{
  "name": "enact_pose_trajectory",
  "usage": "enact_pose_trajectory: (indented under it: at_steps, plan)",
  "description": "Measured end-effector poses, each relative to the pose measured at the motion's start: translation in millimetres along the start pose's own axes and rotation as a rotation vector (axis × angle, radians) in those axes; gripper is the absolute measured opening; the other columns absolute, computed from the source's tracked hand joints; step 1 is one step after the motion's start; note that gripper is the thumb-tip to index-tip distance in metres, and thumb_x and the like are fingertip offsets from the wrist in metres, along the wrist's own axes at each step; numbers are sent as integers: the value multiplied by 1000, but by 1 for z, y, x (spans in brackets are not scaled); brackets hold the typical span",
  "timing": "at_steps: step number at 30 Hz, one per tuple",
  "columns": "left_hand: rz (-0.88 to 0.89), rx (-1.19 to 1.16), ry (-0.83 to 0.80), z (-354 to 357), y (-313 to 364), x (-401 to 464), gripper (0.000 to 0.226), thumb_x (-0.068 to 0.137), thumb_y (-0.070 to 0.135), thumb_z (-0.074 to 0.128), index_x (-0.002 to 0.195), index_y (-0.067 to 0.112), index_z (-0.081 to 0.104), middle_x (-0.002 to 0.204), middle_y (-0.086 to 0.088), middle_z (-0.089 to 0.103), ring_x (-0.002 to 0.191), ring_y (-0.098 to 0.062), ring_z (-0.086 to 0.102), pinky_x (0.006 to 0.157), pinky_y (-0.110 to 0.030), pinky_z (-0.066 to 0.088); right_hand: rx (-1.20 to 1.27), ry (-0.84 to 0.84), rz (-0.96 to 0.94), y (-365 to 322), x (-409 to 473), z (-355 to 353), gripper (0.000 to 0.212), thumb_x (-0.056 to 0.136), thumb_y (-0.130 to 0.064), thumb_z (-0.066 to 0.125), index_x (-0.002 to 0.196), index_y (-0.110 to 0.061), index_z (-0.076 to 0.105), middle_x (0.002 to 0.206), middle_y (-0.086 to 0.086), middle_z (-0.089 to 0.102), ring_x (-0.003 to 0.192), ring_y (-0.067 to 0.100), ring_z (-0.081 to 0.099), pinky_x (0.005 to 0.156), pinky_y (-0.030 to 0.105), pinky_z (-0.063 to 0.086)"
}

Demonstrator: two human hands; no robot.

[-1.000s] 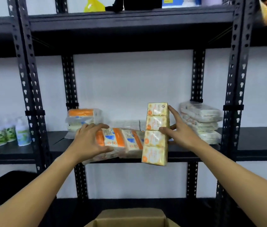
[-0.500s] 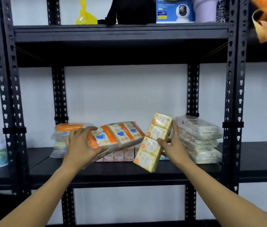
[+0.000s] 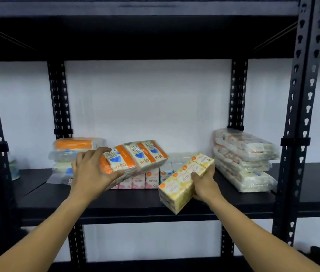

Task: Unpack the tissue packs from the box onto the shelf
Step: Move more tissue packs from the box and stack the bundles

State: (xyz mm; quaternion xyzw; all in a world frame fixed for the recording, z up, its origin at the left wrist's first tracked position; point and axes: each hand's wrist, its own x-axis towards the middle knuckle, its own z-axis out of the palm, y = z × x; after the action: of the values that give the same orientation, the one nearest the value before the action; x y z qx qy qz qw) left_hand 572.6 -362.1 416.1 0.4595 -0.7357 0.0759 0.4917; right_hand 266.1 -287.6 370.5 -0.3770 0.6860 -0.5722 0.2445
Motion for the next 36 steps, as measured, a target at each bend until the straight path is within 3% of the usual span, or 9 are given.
enact_pose_trajectory:
  at_steps: [5, 8, 10, 12, 14, 18, 25, 32, 36]
  plan:
    - [-6, 4, 0, 10, 4, 1, 71, 64, 51, 84, 124, 28, 54, 121, -4, 59, 118, -27, 40, 96, -50, 36, -505, 124, -110, -8, -7, 0, 89, 98, -50, 44, 155, -15, -16, 156, 19, 27, 132, 40, 42, 99, 47, 44]
    - [-1, 8, -3, 13, 6, 0, 70, 65, 51, 83, 124, 28, 54, 121, -5, 60, 118, -28, 40, 96, -48, 33, -820, 224, -366, -7, -11, -9, 82, 98, -50, 45, 156, -27, -8, 162, 10, 5, 139, 40, 25, 95, 50, 49]
    - [6, 10, -4, 14, 7, 0, 69, 65, 51, 83, 124, 28, 55, 121, -5, 60, 117, -28, 41, 95, -48, 33, -940, 169, -467, -3, -9, -14, 64, 100, -47, 40, 156, -34, 10, 161, 6, 10, 138, 39, 26, 91, 49, 51]
    - [8, 5, -8, 15, 7, -1, 69, 65, 51, 83, 124, 28, 55, 120, -5, 60, 117, -28, 41, 95, -48, 33, -984, 153, -461, -1, -10, -18, 52, 101, -46, 36, 150, -33, 29, 156, 5, 23, 134, 35, 34, 86, 45, 52]
    - [8, -4, -13, 16, 8, -2, 68, 66, 49, 83, 124, 28, 54, 120, -5, 60, 116, -28, 41, 95, -48, 33, -1021, 153, -459, -1, -13, -21, 49, 100, -47, 36, 145, -30, 37, 149, 5, 33, 126, 33, 45, 80, 42, 50]
    - [10, -18, -20, 15, 10, -5, 68, 66, 47, 83, 125, 28, 54, 119, -4, 59, 116, -26, 40, 96, -47, 33, -1107, 113, -457, -4, -22, -23, 52, 96, -55, 36, 138, -24, 43, 135, 9, 43, 113, 32, 54, 77, 39, 45]
    - [13, -30, -25, 13, 13, -12, 70, 64, 50, 84, 123, 28, 55, 119, -3, 60, 116, -27, 41, 97, -45, 29, -1253, 47, -403, -11, -28, -28, 64, 96, -63, 30, 133, -14, 48, 129, 9, 53, 112, 30, 57, 73, 37, 38]
    - [5, -29, 15, 7, 20, -2, 70, 65, 48, 84, 124, 26, 55, 122, -5, 59, 119, -28, 39, 97, -46, 30, -1220, -55, -345, -21, -16, -18, 82, 91, -75, 23, 137, -13, 48, 139, 11, 43, 120, 32, 52, 84, 42, 45]
    - [26, -31, 31, -3, 20, 8, 70, 64, 49, 84, 123, 28, 54, 122, -3, 59, 121, -27, 39, 97, -47, 31, -1199, -80, -325, -33, -5, -14, 72, 94, -70, 27, 136, -17, 52, 143, 9, 41, 120, 31, 53, 85, 41, 45]
